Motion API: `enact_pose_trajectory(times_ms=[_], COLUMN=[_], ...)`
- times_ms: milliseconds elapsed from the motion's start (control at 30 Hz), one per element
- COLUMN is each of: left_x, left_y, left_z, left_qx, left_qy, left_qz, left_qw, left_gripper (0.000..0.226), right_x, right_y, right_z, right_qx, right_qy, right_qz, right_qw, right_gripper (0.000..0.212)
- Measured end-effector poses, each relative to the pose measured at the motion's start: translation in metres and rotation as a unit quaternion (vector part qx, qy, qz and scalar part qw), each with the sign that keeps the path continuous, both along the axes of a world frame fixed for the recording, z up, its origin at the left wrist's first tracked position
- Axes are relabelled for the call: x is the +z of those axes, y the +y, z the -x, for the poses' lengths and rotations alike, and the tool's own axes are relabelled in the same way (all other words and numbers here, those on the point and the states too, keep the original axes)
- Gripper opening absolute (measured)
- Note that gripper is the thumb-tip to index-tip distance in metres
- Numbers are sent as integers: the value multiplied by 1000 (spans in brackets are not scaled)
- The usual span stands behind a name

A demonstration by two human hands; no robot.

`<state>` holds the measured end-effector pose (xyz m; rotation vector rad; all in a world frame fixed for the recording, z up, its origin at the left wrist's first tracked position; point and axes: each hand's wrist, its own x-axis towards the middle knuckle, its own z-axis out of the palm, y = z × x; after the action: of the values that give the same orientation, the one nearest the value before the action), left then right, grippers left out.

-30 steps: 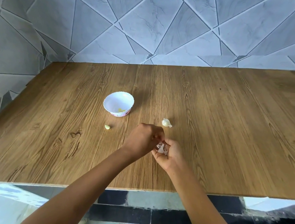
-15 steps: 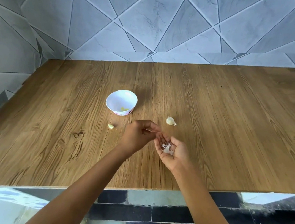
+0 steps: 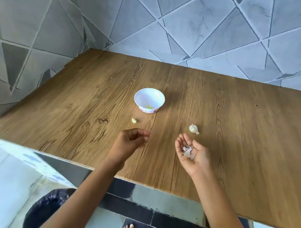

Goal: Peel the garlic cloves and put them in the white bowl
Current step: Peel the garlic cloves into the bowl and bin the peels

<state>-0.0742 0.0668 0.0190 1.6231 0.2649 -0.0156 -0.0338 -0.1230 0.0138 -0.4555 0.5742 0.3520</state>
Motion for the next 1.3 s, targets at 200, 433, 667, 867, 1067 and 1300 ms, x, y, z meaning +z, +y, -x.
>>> enact_pose_trajectory(times_ms=[200,433,667,867,1067,1300], left_x=[-1,-17,-39,-84,-182,-400], left_y=[12,46,123,227,321,393], left_z=[53,151,242,306,327,303], left_qx=[138,336,454,514,540,530], left_qy=[24,36,64,123,187,236], left_qz=[-29,14,11,31,54,73], left_qw=[990,941,889,848,819,812], left_gripper=[17,21,21,19,19,19], right_x=[-5,-20,-39,-93,-203,-414], right_y=[42,126,246,376,489,571], right_z=[12,63,130,187,213,209], right_qx=[167,361,494,567,596,624], right_qy=[16,34,31,40,57,61], right_qz=[1,-6,-3,-14,78,198], right_qw=[986,932,869,823,797,754], right_gripper=[41,41,34,35,33,32])
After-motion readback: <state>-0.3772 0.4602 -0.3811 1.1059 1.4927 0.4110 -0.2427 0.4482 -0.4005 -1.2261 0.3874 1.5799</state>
